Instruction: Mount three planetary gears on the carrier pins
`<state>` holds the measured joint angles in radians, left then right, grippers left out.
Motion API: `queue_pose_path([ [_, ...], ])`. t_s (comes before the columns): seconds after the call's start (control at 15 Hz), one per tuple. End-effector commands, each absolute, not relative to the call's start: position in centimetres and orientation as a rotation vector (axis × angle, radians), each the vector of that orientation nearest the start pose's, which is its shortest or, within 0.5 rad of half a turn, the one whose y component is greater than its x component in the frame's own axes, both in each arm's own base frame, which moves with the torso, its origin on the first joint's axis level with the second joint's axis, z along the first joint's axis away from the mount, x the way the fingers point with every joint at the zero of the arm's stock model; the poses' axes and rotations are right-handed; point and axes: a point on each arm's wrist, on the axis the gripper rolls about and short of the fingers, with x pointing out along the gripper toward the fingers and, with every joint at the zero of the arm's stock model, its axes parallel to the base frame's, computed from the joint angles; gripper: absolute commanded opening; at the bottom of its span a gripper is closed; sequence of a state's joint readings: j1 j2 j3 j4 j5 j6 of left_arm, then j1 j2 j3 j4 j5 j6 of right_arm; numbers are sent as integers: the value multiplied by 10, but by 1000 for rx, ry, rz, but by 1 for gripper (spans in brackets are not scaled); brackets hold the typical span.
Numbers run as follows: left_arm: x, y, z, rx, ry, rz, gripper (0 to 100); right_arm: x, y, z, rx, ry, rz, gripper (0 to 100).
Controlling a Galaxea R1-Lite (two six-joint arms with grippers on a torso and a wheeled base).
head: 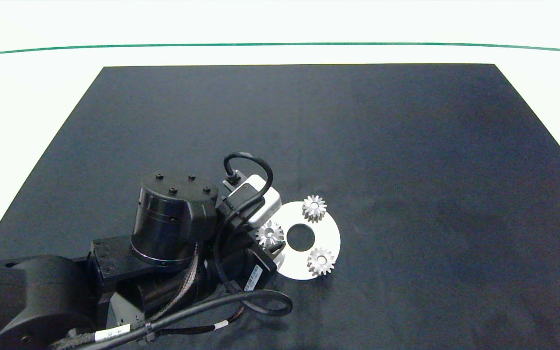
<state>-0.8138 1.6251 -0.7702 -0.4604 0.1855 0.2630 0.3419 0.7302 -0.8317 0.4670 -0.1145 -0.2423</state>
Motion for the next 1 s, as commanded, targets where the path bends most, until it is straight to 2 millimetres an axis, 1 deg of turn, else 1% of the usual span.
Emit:
queue_pose_path([
  [0.07, 200, -205, 179, 442, 264, -663, 7, 37, 10, 256, -324, 332, 268, 100],
  [0.33, 203, -208, 181, 445, 256, -663, 7, 37, 10, 256, -325, 331, 268, 100],
  [0.6, 206, -212, 173, 460, 281, -664, 7, 36, 10, 256, -325, 329, 268, 100],
  [0.8, 206, -210, 174, 463, 283, -662, 7, 37, 10, 255, -326, 334, 268, 100],
  [1.0, 210, -207, 173, 466, 290, -646, 7, 37, 11, 255, -326, 335, 271, 100],
])
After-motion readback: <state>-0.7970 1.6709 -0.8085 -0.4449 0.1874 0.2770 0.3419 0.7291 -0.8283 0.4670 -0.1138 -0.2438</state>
